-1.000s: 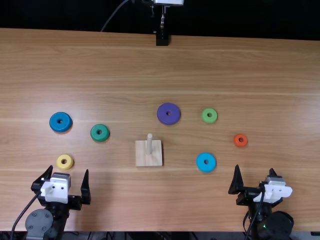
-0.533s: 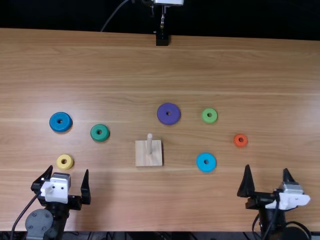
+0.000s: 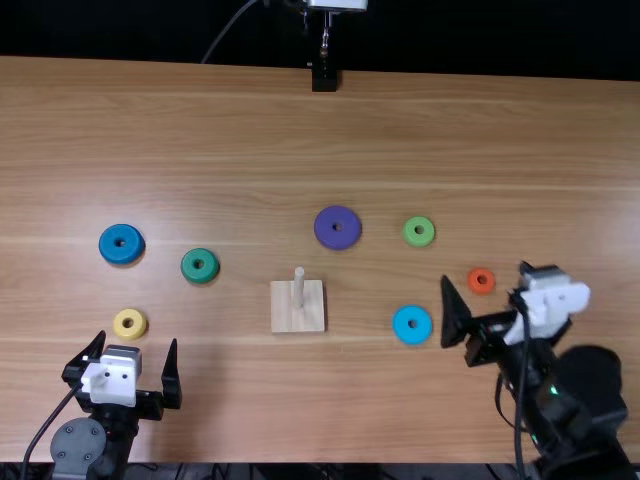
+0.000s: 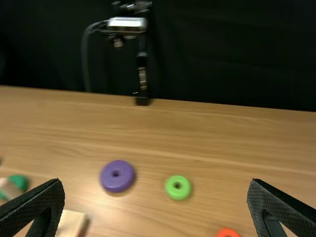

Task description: Build the Hanoi tower: stack the rings onto the peg from bottom to top in this color order: purple, dark blue, light blue, dark green, light green, yellow, orange.

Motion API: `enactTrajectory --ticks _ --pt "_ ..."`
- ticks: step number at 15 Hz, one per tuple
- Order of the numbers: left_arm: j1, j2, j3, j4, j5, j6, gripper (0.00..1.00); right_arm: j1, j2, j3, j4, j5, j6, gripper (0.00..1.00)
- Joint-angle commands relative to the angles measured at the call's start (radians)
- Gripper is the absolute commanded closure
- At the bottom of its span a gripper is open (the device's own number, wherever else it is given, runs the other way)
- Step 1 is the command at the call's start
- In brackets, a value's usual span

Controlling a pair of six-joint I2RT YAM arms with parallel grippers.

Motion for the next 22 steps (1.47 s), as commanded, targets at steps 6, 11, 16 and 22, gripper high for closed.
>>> enactTrajectory --ticks 6,11,16,22 --pt "0.009 -0.011 -0.105 -0.079 0.000 0.013 0.00 0.118 0.488 0.238 -0.035 -0.006 0.081 0.00" --pt "0.011 -0.011 -0.105 -0.079 0.002 0.013 0.00 0.121 0.871 0.500 -0.152 -0.008 0.276 0.00" --pt "0.009 -0.011 -0.105 -0.079 0.000 0.013 0.00 0.126 1.158 0.668 -0.254 0.003 0.256 0.00" --pt "0.009 -0.011 -0.105 -0.079 0.002 0.013 0.00 0.184 1.345 0.786 -0.281 0.005 0.234 0.00"
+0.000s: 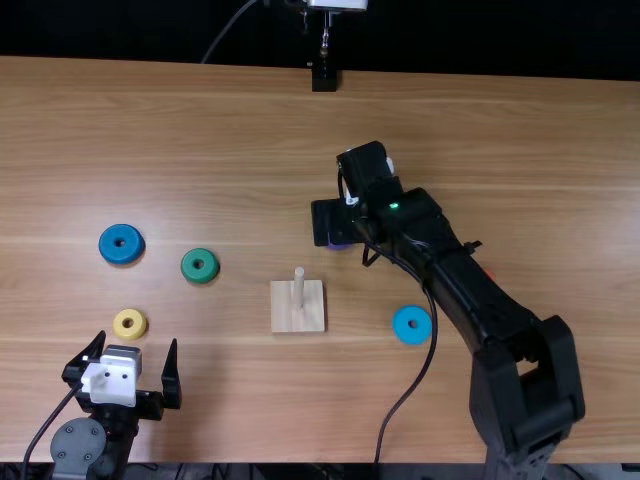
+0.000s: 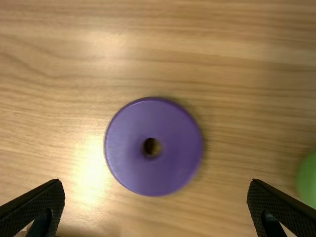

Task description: Build the Hanoi tower: stack the rings onto the peg from bottom to top in this color order: purple, dark blue, light blue, dark green, light green, yellow, orange.

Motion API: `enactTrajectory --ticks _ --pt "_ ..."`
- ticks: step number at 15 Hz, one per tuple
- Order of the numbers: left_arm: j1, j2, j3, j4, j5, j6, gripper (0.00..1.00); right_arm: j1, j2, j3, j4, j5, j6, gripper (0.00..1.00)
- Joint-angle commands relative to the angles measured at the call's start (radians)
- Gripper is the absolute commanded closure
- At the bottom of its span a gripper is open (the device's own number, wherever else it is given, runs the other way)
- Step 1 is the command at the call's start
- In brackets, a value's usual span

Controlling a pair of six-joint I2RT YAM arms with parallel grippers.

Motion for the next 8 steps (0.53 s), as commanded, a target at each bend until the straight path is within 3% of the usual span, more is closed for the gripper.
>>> enactTrajectory --ticks 1,8 --pt "0.009 -0.011 -0.105 -0.079 0.002 0.014 0.00 0.019 0.045 0.048 -0.001 0.009 -0.002 0.00" --pt "0.011 -0.011 -0.105 -0.079 0.002 0.014 0.00 0.019 0.154 0.110 -0.001 0.009 -0.002 0.00"
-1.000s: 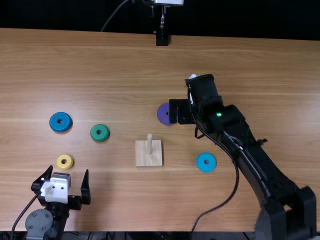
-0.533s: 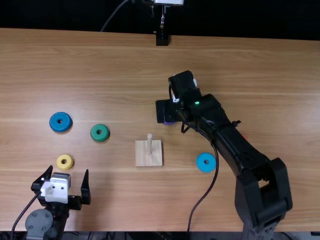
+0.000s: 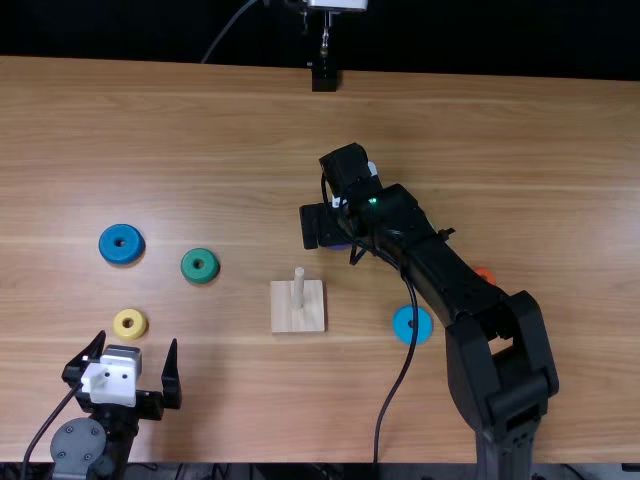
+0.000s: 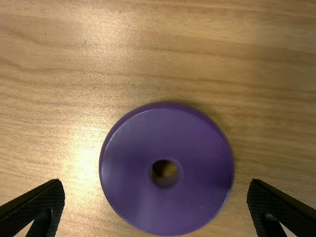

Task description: Build the Hanoi tower: stack the rings onto the peg from bottom to top in this color order: purple, dark blue, light blue, dark green, light green, yellow, orange.

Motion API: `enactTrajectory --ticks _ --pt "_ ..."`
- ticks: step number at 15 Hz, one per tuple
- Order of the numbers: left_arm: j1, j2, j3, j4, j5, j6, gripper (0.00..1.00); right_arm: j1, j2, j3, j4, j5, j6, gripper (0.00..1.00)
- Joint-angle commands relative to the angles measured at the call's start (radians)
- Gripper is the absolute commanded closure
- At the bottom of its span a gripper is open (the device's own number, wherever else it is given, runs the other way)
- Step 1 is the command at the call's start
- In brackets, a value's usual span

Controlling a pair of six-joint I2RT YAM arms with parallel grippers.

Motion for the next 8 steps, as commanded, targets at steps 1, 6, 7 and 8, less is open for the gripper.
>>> enactTrajectory --ticks 1,6,7,8 --pt "0.009 -0.011 -0.105 -0.079 0.000 0.013 0.00 0.004 0.038 0.046 0.000 0.009 0.000 0.00" --pt "0.011 -0.011 -0.105 -0.079 0.002 0.013 0.00 0.004 0.078 0.069 0.000 0.009 -0.004 0.00" --pt "0.011 -0.011 -0.105 -0.079 0.000 0.013 0.00 0.004 0.091 0.088 -0.010 0.009 -0.002 0.00" --pt "0.009 -0.011 -0.105 -0.079 0.000 0.013 0.00 0.004 0.100 0.092 -0.017 0.009 -0.002 0.00"
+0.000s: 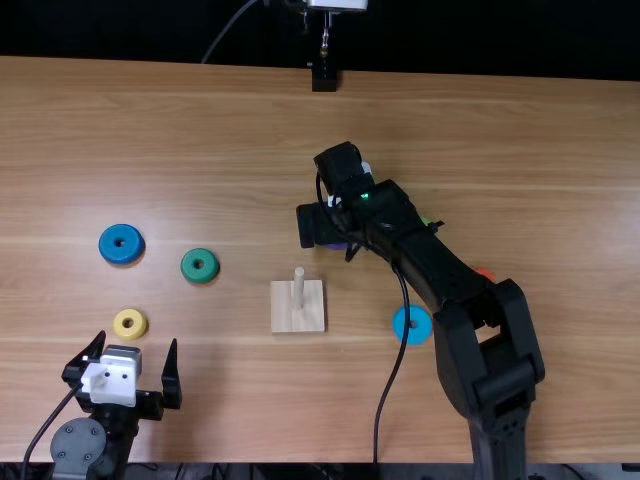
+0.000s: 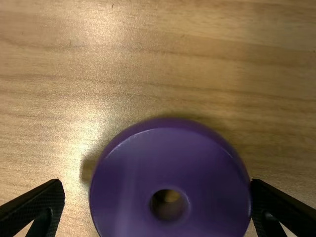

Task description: Build the Hanoi tower: stack the rings onto the peg from bottom to top in this color order: purple, dark blue, light blue, dark green, light green, yellow, orange.

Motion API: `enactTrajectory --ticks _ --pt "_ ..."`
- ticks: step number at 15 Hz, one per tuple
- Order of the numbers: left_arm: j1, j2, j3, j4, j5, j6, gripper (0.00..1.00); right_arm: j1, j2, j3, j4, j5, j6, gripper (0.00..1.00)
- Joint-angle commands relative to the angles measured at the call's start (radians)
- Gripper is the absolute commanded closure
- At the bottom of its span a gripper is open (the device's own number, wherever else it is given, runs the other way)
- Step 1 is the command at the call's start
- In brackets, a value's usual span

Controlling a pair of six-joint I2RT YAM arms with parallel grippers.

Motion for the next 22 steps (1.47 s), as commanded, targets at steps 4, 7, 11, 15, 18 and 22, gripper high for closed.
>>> enactTrajectory --ticks 4,7,11,15,18,22 --pt "0.011 -0.011 -0.105 -0.079 0.002 0.013 0.00 0.002 0.052 0.060 -0.055 0.010 -0.003 0.00" --pt "0.011 -0.011 -0.105 -0.079 0.000 0.013 0.00 0.001 0.054 0.060 -0.057 0.008 -0.003 0.00" --pt "0.009 -0.011 -0.105 -0.079 0.000 0.013 0.00 -0.001 0.075 0.088 -0.073 0.034 -0.002 0.28" --pt "0.011 -0.011 -0.105 -0.079 0.000 0.013 0.00 0.004 0.071 0.088 -0.077 0.084 -0.014 0.92" --pt "0.011 -0.011 -0.105 -0.079 0.000 0.013 0.00 0.007 0.055 0.099 -0.134 0.084 -0.033 1.00" --pt "0.011 -0.011 -0.105 -0.079 0.002 0.013 0.00 0.007 -0.064 0.230 -0.371 0.082 -0.066 1.00"
